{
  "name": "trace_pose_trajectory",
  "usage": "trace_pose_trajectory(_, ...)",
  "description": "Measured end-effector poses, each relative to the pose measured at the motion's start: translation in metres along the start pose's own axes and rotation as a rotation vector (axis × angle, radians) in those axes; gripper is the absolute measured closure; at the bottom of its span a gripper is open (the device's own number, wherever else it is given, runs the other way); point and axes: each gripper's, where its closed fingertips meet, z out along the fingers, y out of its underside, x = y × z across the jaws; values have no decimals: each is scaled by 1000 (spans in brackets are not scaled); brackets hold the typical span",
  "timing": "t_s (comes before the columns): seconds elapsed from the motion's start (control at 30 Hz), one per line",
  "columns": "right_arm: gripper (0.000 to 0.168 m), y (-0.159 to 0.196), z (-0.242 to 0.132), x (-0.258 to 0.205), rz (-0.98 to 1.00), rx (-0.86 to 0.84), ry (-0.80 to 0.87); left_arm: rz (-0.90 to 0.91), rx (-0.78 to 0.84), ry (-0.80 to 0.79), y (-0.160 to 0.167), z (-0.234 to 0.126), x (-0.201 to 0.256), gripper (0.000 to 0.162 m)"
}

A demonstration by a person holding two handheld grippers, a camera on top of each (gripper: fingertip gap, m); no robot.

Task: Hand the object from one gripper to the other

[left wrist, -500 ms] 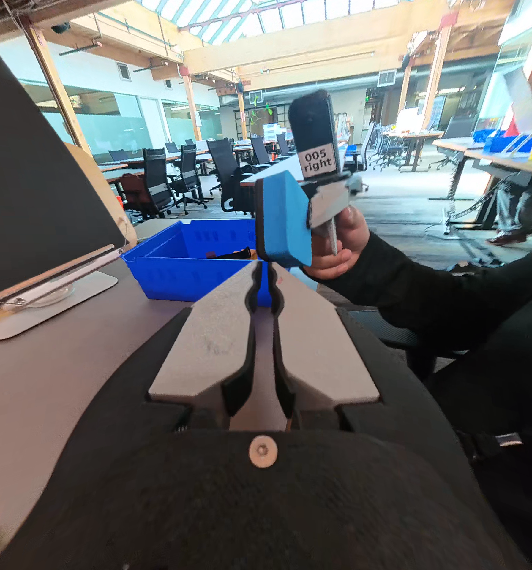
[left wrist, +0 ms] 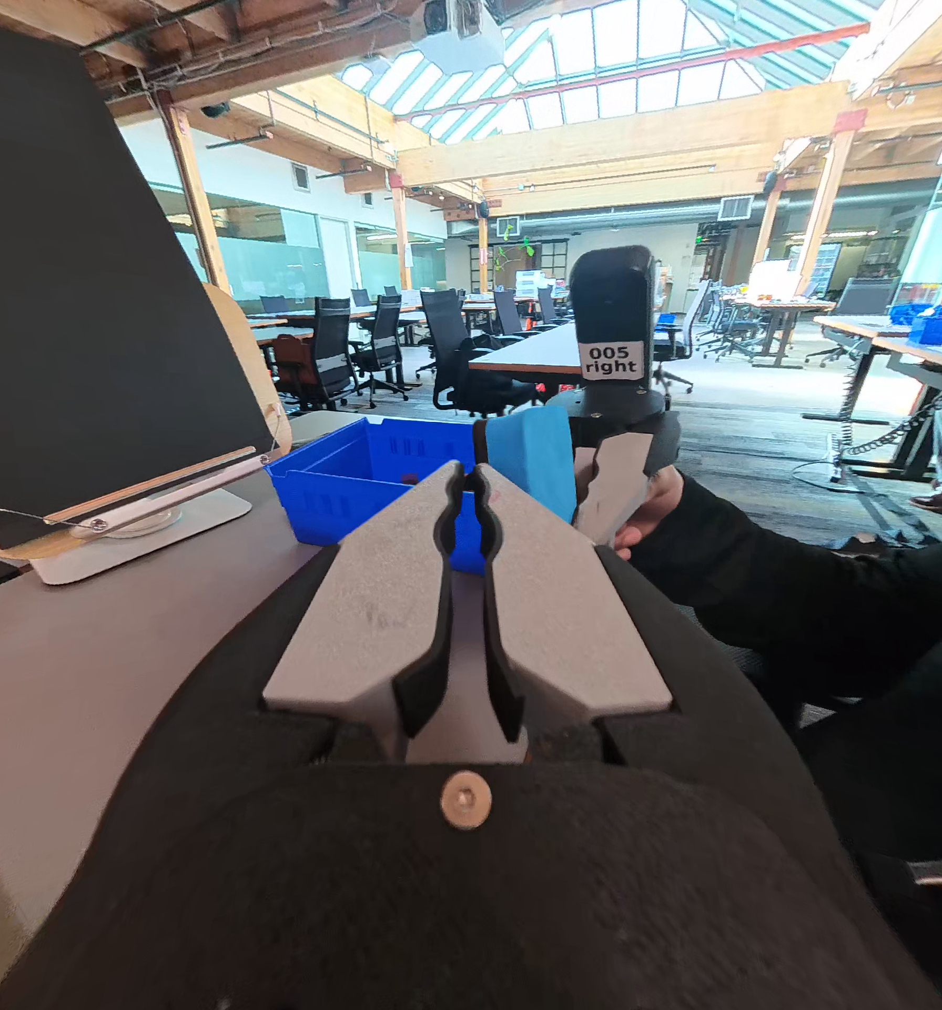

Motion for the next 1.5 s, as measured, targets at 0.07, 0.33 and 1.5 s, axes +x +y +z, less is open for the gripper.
trace_pose_trajectory(0.07,150,-3,-1,1,13,20,-3,10,-8,-11,1,-2,-3,156)
trace_pose_trajectory(0.33,150,-14,-11,1,60,85,-41,42,-119,117,21,-3,10,122)
trace_pose_trajectory(1.5,117,74,-244,179,361,-198,1085,303,-199,-86,30,-4,-14,132)
